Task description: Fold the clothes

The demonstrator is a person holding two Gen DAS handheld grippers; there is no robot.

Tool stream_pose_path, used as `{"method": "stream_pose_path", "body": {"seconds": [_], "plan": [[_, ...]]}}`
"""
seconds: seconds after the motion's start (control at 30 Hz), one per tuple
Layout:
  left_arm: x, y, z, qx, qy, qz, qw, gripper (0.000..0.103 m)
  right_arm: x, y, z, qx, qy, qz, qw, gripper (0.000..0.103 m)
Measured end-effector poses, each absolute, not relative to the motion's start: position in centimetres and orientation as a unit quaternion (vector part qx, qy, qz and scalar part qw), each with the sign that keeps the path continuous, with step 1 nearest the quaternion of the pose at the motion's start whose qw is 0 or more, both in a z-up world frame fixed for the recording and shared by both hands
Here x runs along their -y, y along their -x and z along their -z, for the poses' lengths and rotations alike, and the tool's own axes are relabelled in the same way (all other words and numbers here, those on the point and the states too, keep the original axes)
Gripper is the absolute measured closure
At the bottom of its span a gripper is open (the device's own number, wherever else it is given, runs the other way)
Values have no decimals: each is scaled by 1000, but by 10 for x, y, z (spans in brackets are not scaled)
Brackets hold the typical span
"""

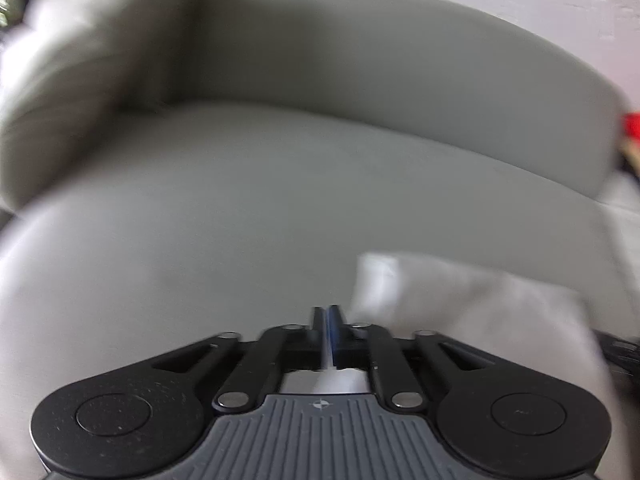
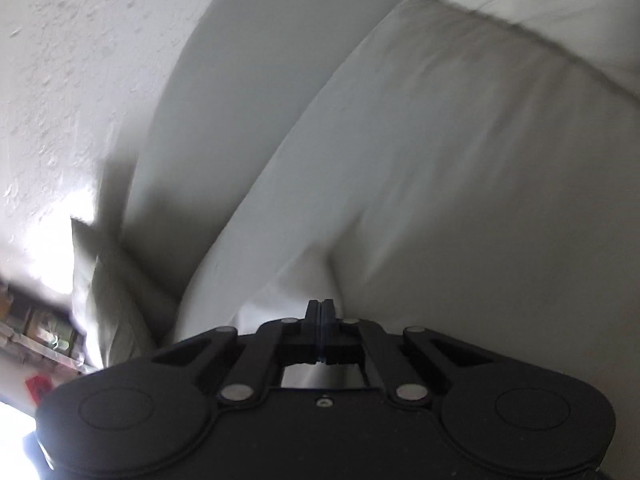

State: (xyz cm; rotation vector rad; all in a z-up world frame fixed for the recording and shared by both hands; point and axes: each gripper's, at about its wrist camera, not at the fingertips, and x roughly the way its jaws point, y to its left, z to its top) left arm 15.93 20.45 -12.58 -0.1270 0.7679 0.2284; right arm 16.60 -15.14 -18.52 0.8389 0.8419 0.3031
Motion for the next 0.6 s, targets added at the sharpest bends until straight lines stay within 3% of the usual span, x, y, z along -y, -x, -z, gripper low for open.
{"method": "stream_pose_path", "body": {"seconds": [0.03, 0.17, 0.3, 0.5, 0.57, 0.6], "plan": [[-210, -156, 120, -358, 81, -108, 924, 100, 153, -166, 179, -389, -380, -139, 827, 96], [-214, -154, 108, -340, 156, -7, 927, 100, 162, -166, 159, -367, -392, -157, 829, 96], [-174, -174, 114, -378, 124, 109, 911, 96, 138, -175, 149, -384, -381, -221, 812, 90], [-144, -216, 137, -392, 37, 82, 915, 93, 87, -205, 177, -446, -351, -268, 779, 89], [-147, -228, 152, -406, 36, 14, 913, 92, 86, -213, 191, -450, -353, -246, 782, 103], [-154, -228, 153, -406, 55, -5, 912, 91, 90, -214, 194, -442, -356, -232, 790, 103]]}}
